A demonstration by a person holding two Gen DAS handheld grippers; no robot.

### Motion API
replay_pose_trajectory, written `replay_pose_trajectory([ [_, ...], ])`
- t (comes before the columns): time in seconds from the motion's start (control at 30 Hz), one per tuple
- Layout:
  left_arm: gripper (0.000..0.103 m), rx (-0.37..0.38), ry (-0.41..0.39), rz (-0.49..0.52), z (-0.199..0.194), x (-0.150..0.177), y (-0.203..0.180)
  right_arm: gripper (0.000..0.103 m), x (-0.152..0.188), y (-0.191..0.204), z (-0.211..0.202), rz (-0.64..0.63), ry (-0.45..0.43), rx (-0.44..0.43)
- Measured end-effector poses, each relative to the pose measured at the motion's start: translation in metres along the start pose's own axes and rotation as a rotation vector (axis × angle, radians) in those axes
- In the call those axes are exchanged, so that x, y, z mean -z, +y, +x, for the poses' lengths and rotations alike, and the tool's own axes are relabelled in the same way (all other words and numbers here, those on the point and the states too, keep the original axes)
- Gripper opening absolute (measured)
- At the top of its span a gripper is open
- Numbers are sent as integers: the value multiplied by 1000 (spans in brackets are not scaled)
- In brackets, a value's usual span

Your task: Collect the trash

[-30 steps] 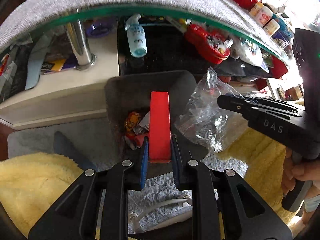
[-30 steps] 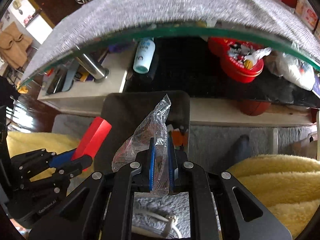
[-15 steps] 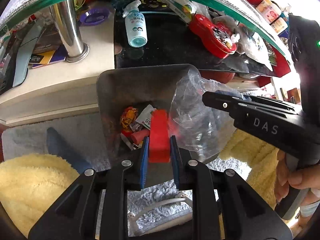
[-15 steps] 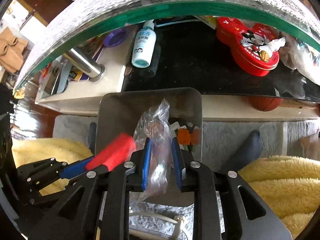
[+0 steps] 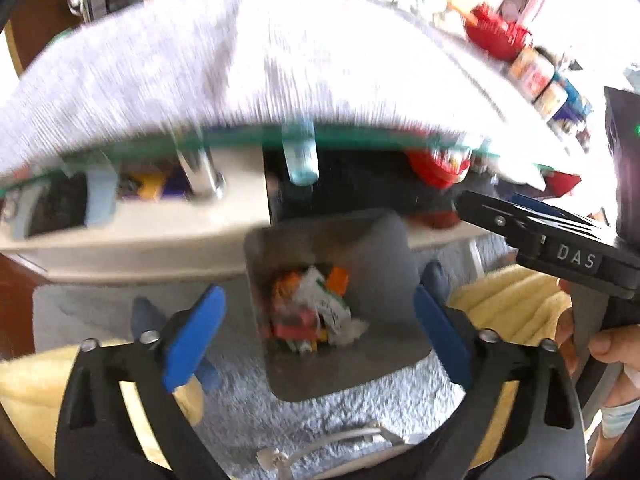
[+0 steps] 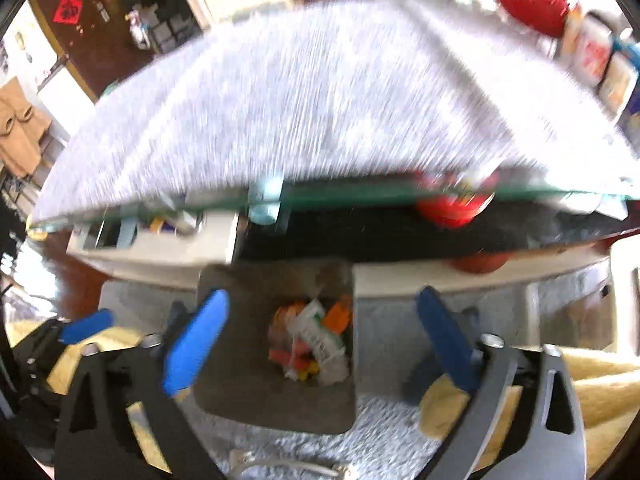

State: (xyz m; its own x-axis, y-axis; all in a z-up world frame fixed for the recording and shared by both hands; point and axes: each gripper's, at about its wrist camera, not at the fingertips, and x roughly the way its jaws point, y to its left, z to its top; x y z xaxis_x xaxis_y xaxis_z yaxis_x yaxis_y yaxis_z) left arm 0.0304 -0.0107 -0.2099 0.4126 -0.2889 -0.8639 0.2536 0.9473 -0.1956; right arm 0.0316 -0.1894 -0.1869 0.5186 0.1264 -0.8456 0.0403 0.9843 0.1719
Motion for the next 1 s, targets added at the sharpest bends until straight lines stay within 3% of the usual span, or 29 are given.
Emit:
replay_pose_trajectory([
  [0.27, 95, -90, -241, 51, -85, -37, -3, 100, -27, -10, -86, -7, -246, 75],
  [0.57, 95, -196, -527, 63, -177, -50, -20, 100, -36, -11, -172, -37, -509, 212],
  [0.83, 95, -239, -609, 78, -204, -45, -34, 100, -28, -11, -209, -30, -606, 248],
  [1.0, 95, -250, -599, 64, -201, -39, -31, 100, -21, -8, -205, -35, -589, 243],
])
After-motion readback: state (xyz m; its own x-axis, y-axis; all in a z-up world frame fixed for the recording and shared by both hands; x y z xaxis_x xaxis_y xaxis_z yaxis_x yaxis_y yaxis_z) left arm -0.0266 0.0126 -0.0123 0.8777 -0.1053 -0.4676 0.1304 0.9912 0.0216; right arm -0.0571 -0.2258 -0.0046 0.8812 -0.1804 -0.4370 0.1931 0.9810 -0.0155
